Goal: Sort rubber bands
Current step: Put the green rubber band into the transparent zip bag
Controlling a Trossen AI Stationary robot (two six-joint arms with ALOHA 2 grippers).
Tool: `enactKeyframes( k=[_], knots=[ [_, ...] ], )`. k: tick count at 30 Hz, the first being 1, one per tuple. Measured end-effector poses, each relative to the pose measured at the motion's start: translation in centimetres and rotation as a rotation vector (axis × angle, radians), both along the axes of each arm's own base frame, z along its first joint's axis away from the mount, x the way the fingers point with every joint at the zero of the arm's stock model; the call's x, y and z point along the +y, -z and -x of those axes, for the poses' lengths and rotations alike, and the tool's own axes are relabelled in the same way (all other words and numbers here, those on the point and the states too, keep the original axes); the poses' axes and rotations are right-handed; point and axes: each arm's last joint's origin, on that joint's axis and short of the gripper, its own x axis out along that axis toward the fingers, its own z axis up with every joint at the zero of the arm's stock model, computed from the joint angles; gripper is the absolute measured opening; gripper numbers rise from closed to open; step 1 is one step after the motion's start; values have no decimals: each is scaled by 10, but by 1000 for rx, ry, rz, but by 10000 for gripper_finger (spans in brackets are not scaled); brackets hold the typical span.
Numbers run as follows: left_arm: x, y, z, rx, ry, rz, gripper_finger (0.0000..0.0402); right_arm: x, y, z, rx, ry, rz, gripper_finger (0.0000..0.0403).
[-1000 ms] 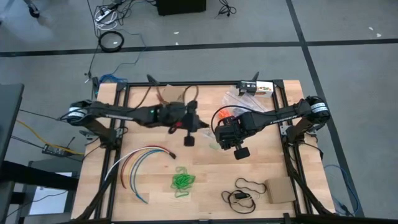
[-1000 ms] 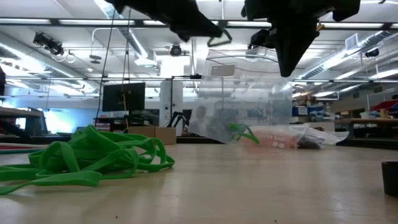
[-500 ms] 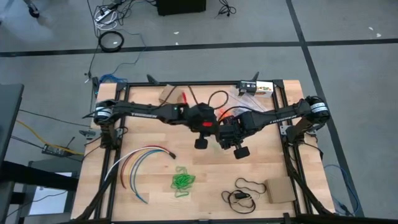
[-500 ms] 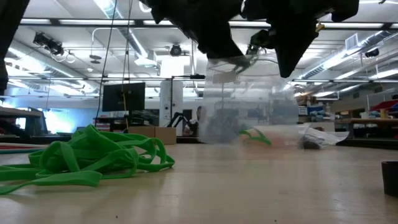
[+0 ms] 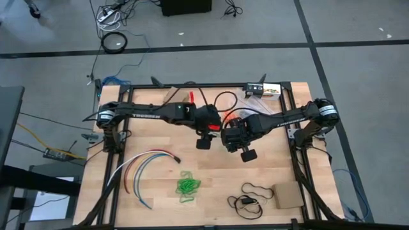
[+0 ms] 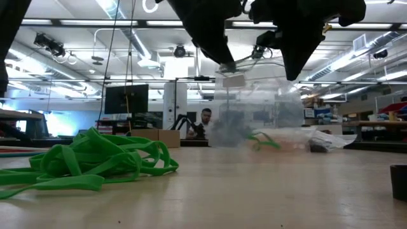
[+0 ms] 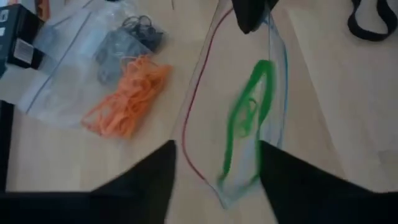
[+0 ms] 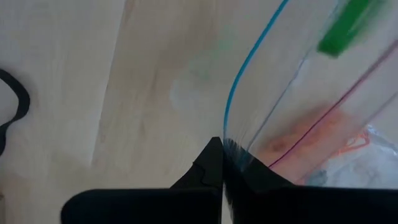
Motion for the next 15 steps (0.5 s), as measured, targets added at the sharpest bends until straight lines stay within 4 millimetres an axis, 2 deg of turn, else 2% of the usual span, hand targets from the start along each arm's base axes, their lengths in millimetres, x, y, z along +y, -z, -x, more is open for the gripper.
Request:
enactKeyframes(
  k=[4,7,12,15],
  knots=[
    [0,-15,4,-18,2,21,306,0,0,0,2,2,10,0],
    [-1,-21,5,-43,31,91,342,0,0,1,5,1,10,0],
    [0,-20,10,3,28,87,349,0,0,1,6,11,9,0],
    [0,-31,22,15,27,79,334,0,0,1,11,16,9,0]
  ],
)
